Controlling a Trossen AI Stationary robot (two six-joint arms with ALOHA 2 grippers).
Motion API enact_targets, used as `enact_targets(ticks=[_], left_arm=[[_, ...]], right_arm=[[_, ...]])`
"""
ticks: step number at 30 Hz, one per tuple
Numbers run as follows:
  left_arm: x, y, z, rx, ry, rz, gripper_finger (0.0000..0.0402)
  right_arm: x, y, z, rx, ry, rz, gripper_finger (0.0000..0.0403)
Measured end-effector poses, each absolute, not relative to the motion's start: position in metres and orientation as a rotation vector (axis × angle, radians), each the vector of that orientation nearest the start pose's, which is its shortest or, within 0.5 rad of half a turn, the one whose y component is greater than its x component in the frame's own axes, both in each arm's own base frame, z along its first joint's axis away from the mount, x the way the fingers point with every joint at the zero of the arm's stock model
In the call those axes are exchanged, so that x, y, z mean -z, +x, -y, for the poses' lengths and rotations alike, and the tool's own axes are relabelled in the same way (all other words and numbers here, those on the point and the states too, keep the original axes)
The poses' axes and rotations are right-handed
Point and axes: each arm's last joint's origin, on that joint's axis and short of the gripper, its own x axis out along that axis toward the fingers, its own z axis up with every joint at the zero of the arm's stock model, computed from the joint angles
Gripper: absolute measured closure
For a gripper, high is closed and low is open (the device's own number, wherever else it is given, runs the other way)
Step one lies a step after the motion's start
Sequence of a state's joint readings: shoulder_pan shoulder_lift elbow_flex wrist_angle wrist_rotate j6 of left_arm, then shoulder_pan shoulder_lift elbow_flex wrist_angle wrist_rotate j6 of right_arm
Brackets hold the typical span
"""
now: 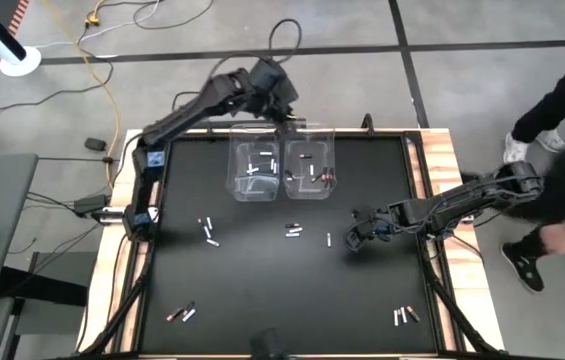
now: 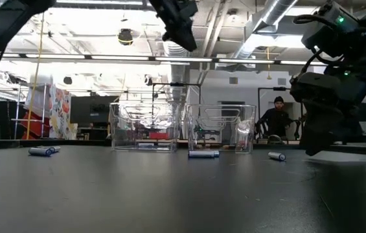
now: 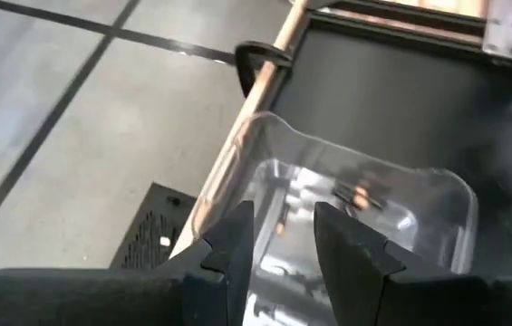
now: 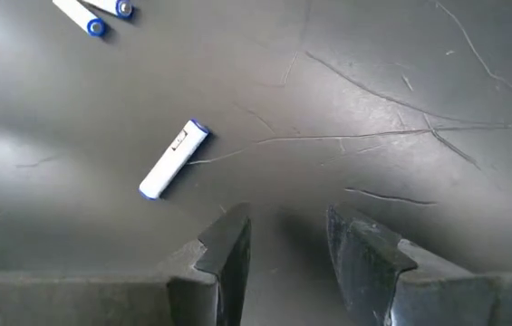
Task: Sort batteries
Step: Put the black battery into the right transparent bin
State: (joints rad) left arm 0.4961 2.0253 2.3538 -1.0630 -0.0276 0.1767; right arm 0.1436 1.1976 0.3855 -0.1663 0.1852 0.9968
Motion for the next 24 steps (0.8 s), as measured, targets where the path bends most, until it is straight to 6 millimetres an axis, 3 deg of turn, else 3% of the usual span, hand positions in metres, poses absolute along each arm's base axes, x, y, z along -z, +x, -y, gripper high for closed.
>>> enact_targets(ticks=[6, 12, 17, 24], left_arm=[[-0.421, 0.349, -0.190, -0.419, -0.010, -0.821, 0.0288], [-0.394, 0.322, -0.180, -0.428, -0.040, -0.860, 0.0288], [-0.368, 0.271, -0.157, -0.470, -0.057, -0.770, 0.0288], [-0.342, 0.186, -0.108, -0.525, -0.149, -0.653, 0.0288]], right_arm=[[-0.133, 0.188, -0.022, 0.532, 0.805, -0.840, 0.0239], [-0.133, 0.188, -0.022, 0.553, 0.846, -0.829, 0.0239], [-0.133, 0.189, -0.022, 0.570, 0.873, -0.819, 0.0239], [-0.133, 0.188, -0.020, 0.609, 0.820, -0.785, 0.0239]])
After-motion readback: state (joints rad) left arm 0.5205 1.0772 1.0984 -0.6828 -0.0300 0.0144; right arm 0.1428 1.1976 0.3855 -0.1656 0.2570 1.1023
